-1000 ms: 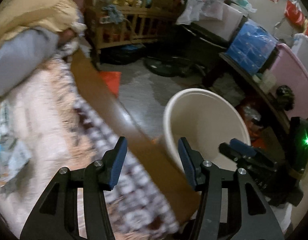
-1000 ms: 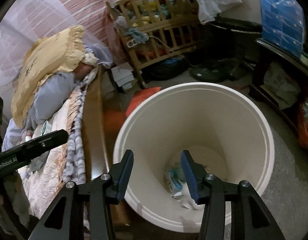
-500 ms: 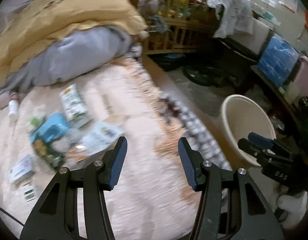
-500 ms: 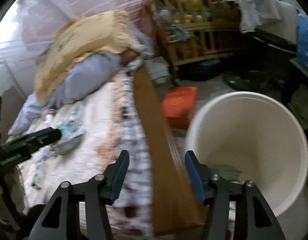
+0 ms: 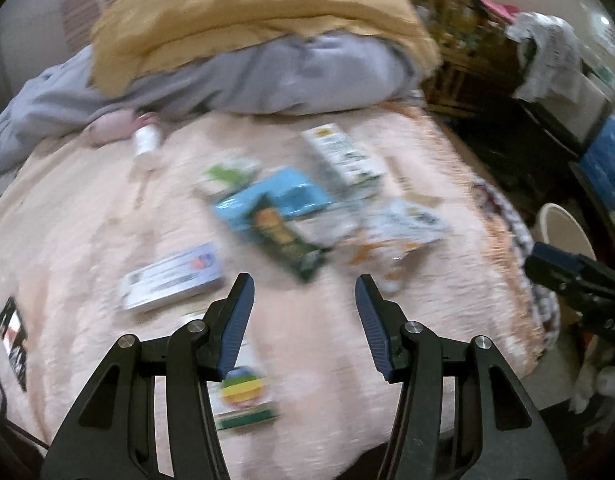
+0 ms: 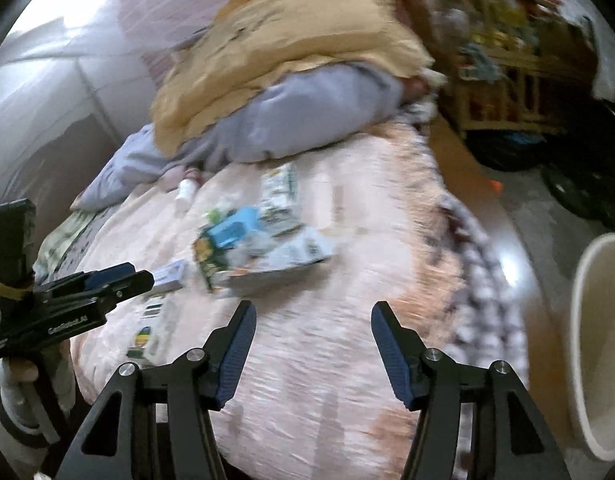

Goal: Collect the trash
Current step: 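Move both open tools back over the trash on the bed, then grasp the white-green medicine box with the left tool while the right grasps the green snack packet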

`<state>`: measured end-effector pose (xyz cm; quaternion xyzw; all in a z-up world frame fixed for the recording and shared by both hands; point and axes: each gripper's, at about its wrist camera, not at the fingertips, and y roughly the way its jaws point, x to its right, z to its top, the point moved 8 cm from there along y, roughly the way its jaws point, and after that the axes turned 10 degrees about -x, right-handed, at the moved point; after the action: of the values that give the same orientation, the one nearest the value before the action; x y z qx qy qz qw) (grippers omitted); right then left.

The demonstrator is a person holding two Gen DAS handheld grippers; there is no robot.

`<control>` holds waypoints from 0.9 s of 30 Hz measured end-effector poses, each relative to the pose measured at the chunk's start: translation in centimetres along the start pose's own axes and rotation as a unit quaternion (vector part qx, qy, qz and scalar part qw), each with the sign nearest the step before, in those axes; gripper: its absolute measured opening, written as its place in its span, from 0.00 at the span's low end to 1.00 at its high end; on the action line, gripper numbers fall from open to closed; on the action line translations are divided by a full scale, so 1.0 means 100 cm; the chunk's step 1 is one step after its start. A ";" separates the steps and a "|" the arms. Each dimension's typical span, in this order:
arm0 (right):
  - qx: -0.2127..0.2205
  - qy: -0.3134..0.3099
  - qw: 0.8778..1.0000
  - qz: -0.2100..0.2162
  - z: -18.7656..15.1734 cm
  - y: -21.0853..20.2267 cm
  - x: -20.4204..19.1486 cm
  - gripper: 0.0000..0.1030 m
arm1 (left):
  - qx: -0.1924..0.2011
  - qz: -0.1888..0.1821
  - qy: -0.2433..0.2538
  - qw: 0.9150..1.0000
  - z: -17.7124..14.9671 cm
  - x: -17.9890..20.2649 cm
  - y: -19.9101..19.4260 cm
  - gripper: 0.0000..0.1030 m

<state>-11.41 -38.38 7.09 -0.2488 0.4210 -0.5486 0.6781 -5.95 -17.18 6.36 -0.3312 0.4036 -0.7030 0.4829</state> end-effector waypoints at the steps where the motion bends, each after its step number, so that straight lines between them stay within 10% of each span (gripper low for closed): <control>1: -0.002 -0.008 1.000 0.004 0.002 0.003 -0.009 0.56 | -0.004 0.000 -0.008 1.000 -0.004 -0.010 0.000 0.50; 18: -0.047 -0.100 0.993 0.039 0.026 0.060 -0.110 0.63 | -0.098 -0.048 -0.092 0.990 -0.065 -0.048 0.064 0.56; 27: -0.084 -0.142 0.986 0.031 0.043 0.114 -0.149 0.63 | -0.058 -0.065 -0.117 0.989 -0.065 -0.082 0.044 0.53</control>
<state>-2.29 -21.54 4.65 -0.3675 0.3726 -0.4490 0.7242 -7.15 -8.67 -1.13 -0.4642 0.3615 -0.6646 0.4606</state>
